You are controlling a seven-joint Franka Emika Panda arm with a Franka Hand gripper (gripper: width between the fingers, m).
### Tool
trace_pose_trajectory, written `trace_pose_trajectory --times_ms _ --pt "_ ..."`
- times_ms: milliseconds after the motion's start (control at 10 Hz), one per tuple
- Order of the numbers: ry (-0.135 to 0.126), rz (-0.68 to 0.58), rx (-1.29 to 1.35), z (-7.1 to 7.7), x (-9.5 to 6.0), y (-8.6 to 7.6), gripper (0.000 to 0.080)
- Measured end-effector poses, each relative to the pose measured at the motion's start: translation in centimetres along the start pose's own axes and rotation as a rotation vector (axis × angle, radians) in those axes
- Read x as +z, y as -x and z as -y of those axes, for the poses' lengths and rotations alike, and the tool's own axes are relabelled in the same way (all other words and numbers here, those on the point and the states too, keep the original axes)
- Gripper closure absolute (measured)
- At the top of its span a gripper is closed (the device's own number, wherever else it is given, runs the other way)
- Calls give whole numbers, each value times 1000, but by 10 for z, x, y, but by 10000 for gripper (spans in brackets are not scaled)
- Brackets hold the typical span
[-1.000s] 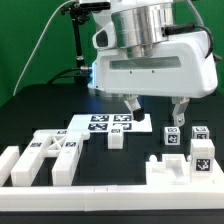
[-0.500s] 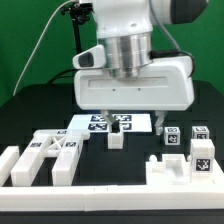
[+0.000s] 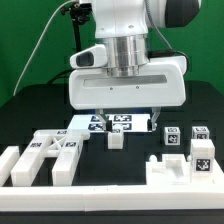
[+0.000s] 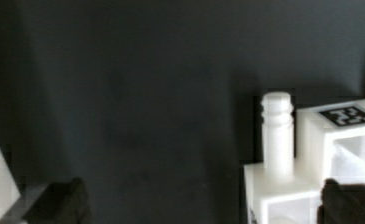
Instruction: Assemble chair
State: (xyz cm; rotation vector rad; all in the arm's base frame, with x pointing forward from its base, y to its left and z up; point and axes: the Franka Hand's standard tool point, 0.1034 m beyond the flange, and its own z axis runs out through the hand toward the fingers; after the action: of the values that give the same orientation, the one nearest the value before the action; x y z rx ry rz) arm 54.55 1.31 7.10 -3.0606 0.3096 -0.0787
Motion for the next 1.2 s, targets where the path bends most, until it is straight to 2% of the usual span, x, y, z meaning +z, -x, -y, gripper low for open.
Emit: trace_pose_trajectory --times_ms 100,200,300,400,500,600,700,800,900,1000,1200 --pt "1 46 -5 -2 4 9 151" --pt "6 194 -14 -10 10 33 151" --pt "13 297 -63 -23 10 46 151" --pt "31 361 -90 -33 9 58 151" --pt "42 385 -132 -37 7 65 151" --pt "33 374 -168 -39 5 66 151" --pt "31 479 -147 -38 4 75 151" --pt "33 515 -148 -37 7 69 151" --pt "31 601 -145 -36 7 74 151" --pt "36 718 -137 -35 9 77 151" --pt "67 919 -146 -33 23 70 151"
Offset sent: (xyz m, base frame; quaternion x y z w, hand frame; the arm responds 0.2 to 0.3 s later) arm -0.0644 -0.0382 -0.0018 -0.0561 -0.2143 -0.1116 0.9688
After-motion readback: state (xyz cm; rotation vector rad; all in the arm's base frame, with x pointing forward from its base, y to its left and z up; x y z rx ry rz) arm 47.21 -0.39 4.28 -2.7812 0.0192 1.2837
